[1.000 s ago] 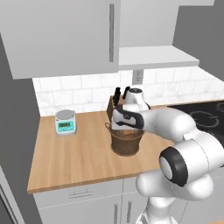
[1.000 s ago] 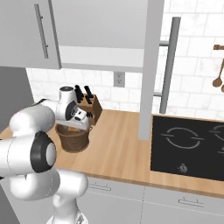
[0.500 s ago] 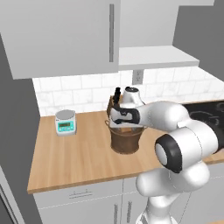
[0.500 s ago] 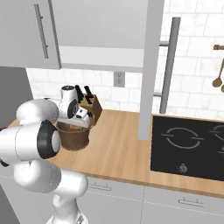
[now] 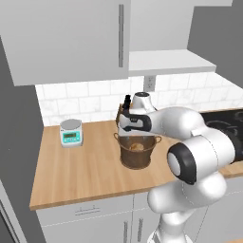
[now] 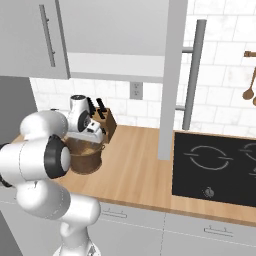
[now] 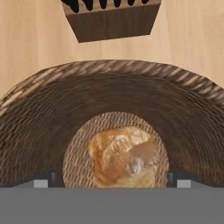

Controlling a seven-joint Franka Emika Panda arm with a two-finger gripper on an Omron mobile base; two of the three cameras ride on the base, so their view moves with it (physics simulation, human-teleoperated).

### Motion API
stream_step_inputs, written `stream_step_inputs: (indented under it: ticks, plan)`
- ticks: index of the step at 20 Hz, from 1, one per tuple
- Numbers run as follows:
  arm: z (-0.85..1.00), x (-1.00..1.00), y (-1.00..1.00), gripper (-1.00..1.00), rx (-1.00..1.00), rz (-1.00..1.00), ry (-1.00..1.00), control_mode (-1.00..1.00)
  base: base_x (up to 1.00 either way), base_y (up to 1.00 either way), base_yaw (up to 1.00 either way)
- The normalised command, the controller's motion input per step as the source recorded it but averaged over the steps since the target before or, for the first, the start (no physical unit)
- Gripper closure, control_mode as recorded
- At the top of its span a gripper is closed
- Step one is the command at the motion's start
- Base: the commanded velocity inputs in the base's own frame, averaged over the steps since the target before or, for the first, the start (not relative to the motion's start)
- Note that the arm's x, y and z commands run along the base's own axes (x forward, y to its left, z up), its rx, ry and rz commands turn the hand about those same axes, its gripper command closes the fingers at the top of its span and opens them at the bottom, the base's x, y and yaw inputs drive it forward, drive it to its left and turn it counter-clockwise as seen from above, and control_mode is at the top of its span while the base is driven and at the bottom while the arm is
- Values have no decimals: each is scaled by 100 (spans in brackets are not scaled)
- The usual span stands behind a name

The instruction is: Open the cabinet, pick up the bread from the cabinet and place it in the basket. Then move the basket to the dining counter.

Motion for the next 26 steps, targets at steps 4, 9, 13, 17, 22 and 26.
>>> stream_step_inputs:
  ticks: [4, 9, 13, 17, 22, 26]
  plan:
    - [18, -21, 0, -100, 0, 0, -6, -100, 0, 0, 0]
    - [59, -44, -7, -100, 0, -4, 0, -100, 0, 0, 0]
    - [36, -76, -36, -100, 0, -13, 0, -100, 0, 0, 0]
    - [0, -50, -46, -100, 3, -23, 0, -100, 0, 0, 0]
    - [0, -19, -41, -100, 3, -20, 0, -100, 0, 0, 0]
    - [-1, 3, -12, -100, 0, -12, 0, -100, 0, 0, 0]
